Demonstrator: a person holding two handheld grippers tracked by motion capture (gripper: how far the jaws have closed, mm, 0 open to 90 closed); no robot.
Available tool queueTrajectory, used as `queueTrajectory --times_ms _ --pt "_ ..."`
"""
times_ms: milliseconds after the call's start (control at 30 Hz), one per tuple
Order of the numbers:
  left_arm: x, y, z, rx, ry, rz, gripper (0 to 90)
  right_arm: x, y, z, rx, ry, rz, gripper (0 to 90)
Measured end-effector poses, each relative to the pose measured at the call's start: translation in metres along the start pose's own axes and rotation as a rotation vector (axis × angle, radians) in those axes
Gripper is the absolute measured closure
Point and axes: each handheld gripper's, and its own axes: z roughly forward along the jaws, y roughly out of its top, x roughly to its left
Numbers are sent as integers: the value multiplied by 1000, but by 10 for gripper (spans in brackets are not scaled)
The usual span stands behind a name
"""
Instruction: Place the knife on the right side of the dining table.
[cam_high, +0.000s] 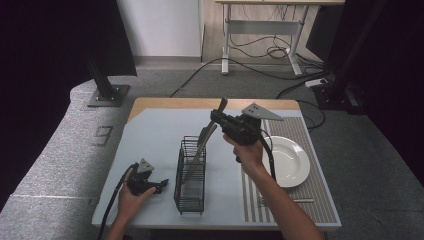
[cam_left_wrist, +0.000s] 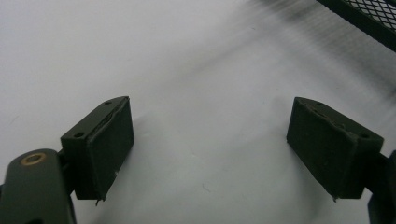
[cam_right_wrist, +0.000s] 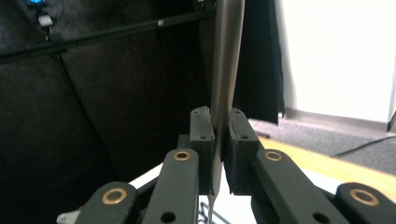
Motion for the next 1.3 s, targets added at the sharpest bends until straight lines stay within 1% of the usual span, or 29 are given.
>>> queueTrajectory --times_ms 67,133,267,367,467,533,600,767,967,1033,1200,1300 --pt "0 0 0 0 0 0 141 -3 7 -10 -23 -9 0 833" --pt "0 0 0 0 0 0 142 -7 13 -20 -57 -20 -4 834" --pt "0 0 0 0 0 0 141 -19 20 -37 -90 -46 10 833" --pt "0 0 0 0 0 0 141 -27 20 -45 -97 -69 13 833" --pt "0 0 0 -1 0 -1 141 -36 17 -50 -88 -109 -11 833" --pt "0 0 0 -1 0 0 141 -44 14 -53 -84 -128 -1 833" --pt "0 0 0 -1 0 -1 141 -51 10 -54 -80 -144 7 833" --pt "0 0 0 -1 1 -1 142 -70 -3 -51 -46 -185 27 833" --pt "0 0 0 -1 1 -1 142 -88 -17 -43 -4 -233 24 833" --pt "0 0 0 -1 0 -1 141 -94 -21 -40 2 -246 28 833" --pt "0 0 0 -1 0 0 141 -106 -26 -35 16 -284 17 833" --pt "0 0 0 1 0 1 141 -112 -30 -30 34 -312 -8 833"
